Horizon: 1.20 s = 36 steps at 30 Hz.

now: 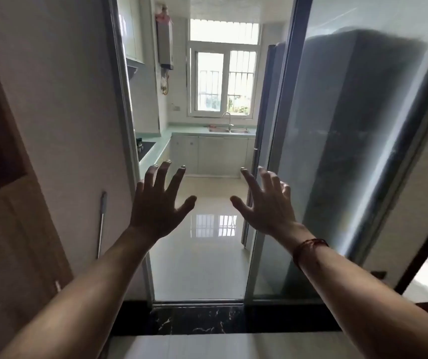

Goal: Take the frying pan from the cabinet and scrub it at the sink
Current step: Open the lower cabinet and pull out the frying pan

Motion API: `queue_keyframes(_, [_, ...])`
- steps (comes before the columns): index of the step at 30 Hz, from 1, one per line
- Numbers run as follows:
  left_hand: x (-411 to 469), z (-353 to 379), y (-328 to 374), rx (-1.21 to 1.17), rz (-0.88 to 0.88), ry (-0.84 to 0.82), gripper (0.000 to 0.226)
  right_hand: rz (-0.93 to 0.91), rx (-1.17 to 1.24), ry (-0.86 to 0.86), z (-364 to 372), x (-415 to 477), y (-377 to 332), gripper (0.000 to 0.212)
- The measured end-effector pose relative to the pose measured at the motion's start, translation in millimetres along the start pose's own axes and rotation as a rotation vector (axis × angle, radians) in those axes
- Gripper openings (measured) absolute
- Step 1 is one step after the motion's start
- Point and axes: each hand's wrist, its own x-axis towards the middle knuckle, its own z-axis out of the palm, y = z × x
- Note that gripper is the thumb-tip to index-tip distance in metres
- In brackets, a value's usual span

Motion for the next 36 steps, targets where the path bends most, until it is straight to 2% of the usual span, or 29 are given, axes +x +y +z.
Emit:
queue_keyframes(10, [51,113,-94,-0.027,0.001,-0.052,0.070,0.035,-0.031,-0.056,109,93,-21,0.080])
queue_keyframes(18, [82,195,-127,-0.089,0.000,-0.131,0.069,0.079,-0.009,-0.134,181,141,-13,0.078])
queue_keyframes(36, [210,442,-154,-0.085,-0.061,-0.310,0.071,0.112,0.095,-0.307,398,298,95,0.075])
